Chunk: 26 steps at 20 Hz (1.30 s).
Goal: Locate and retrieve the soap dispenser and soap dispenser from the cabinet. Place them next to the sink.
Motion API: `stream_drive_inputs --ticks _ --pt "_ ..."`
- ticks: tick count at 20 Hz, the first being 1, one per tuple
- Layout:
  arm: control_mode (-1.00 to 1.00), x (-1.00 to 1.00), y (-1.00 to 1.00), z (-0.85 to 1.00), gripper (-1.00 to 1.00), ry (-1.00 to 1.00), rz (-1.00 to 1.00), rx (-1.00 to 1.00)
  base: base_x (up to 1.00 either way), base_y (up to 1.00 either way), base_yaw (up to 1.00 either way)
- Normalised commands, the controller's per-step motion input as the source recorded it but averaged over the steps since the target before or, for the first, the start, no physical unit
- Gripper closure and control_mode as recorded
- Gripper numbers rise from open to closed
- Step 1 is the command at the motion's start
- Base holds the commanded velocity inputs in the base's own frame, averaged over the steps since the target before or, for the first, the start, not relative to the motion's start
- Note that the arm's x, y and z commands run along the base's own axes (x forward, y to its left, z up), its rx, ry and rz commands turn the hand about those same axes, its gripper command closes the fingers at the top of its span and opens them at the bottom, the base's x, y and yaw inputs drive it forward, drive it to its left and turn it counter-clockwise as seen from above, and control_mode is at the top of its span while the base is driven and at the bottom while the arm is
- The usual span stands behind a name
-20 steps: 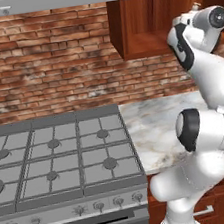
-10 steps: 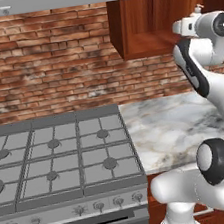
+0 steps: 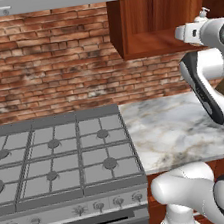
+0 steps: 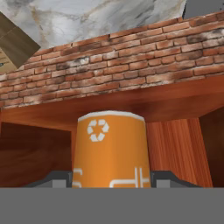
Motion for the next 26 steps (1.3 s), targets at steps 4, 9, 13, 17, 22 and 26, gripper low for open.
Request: stream_drive_inputs --ticks 4,9,13,17,22,26 --pt "-1.0 -0.73 0.06 0.02 1.0 0.0 0.0 0.0 0.0 0.0 0.0" --pt "-1.0 -0.65 0.27 0.0 1.0 0.0 0.0 0.0 0.0 0.0 0.0" --pt "-1.0 -0.48 0.42 0.0 1.0 0.0 0.0 0.0 0.0 0.0 0.0" --pt "-1.0 -0.27 0.15 0.0 1.0 0.0 0.0 0.0 0.0 0.0 0.0" --pt "-1.0 0.0 0.0 0.0 1.0 0.0 0.0 0.0 0.0 0.0 0.0" --pt "-1.0 0.0 0.0 0.0 1.0 0.0 0.0 0.0 0.0 0.0 0.0"
